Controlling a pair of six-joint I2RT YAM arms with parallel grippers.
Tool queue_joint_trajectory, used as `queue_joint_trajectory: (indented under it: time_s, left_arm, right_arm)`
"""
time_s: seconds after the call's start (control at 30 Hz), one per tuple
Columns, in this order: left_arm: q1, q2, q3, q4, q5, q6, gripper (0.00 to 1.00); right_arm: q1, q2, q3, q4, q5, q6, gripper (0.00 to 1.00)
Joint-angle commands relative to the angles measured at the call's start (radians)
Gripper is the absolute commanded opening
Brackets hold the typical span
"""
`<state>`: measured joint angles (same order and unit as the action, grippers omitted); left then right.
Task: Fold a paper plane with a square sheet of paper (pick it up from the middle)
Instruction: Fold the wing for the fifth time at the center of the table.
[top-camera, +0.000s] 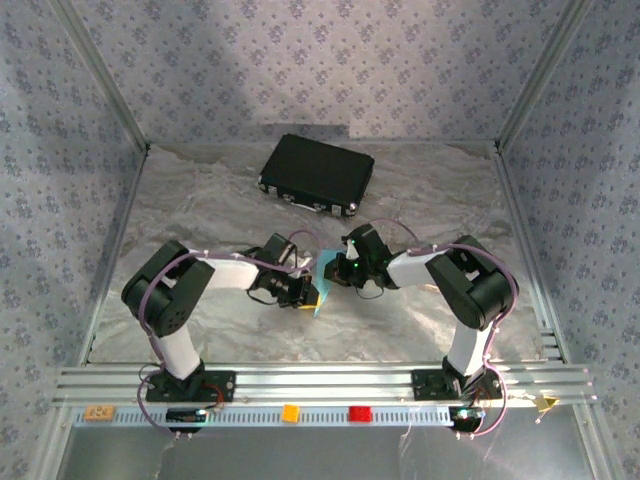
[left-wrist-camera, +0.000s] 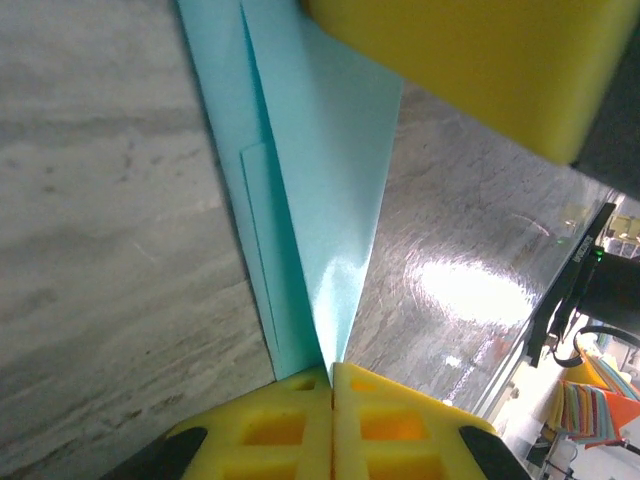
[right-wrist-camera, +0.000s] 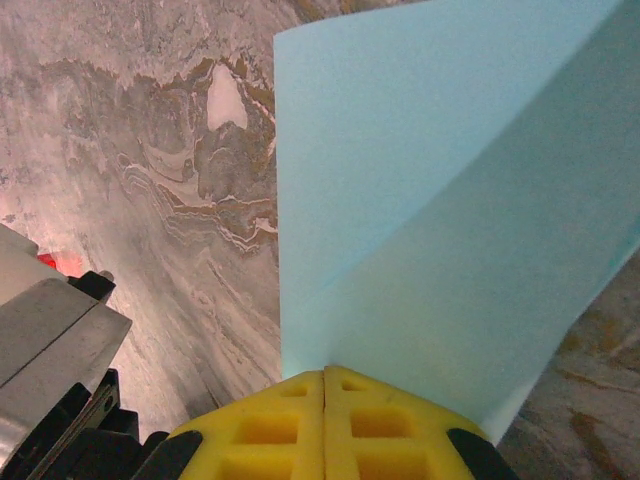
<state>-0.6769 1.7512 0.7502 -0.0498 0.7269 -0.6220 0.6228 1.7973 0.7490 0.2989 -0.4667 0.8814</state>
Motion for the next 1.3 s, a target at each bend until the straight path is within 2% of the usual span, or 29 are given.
queue_joint_trajectory:
  time_s: [0.0,0.03,0.1,0.17,0.27,0.57,0.63,0.73,0.87,1.0,1.07,1.27]
  left_arm:
    - [-0.034,-0.008,-0.052,-0.199,0.022,-0.01,0.05]
    - [-0.036,-0.012,-0.054,-0.2,0.021,-0.012,0.06]
    - [-0.04,-0.022,-0.058,-0.199,0.018,-0.015,0.12]
    - [-0.045,-0.029,-0.057,-0.201,0.017,-0.014,0.12]
    - [-0.051,-0.041,-0.06,-0.201,0.016,-0.013,0.0]
    - [-0.062,-0.045,-0.068,-0.217,-0.003,-0.019,0.0]
    - [-0.067,-0.057,-0.071,-0.222,-0.013,-0.019,0.11]
    - [-0.072,-0.12,-0.078,-0.228,-0.04,-0.025,0.21]
    - [-0.066,-0.274,-0.078,-0.255,-0.122,-0.033,0.24]
    - [-0.021,-0.42,-0.088,-0.245,-0.178,-0.063,0.17]
    - [0.006,-0.448,-0.09,-0.21,-0.166,-0.071,0.1]
    - [0.019,-0.284,0.02,-0.112,-0.018,-0.055,0.02]
  right_arm:
    - [-0.001,0.059,-0.031,-0.129,0.114,-0.019,0.07]
    - [-0.002,0.059,-0.031,-0.13,0.115,-0.019,0.07]
    - [-0.002,0.059,-0.033,-0.129,0.117,-0.019,0.07]
    - [-0.002,0.061,-0.033,-0.129,0.117,-0.019,0.07]
    - [-0.002,0.062,-0.033,-0.128,0.117,-0.018,0.07]
    - [-0.002,0.062,-0.035,-0.133,0.12,-0.018,0.07]
    - [-0.002,0.061,-0.036,-0.135,0.123,-0.017,0.07]
    - [-0.001,0.059,-0.037,-0.129,0.122,-0.016,0.07]
    - [0.0,0.06,-0.042,-0.109,0.111,-0.009,0.07]
    - [0.004,0.059,-0.05,-0.088,0.105,0.006,0.07]
    - [0.006,0.059,-0.05,-0.075,0.102,0.013,0.07]
    - [0.009,0.062,-0.045,-0.064,0.096,0.026,0.07]
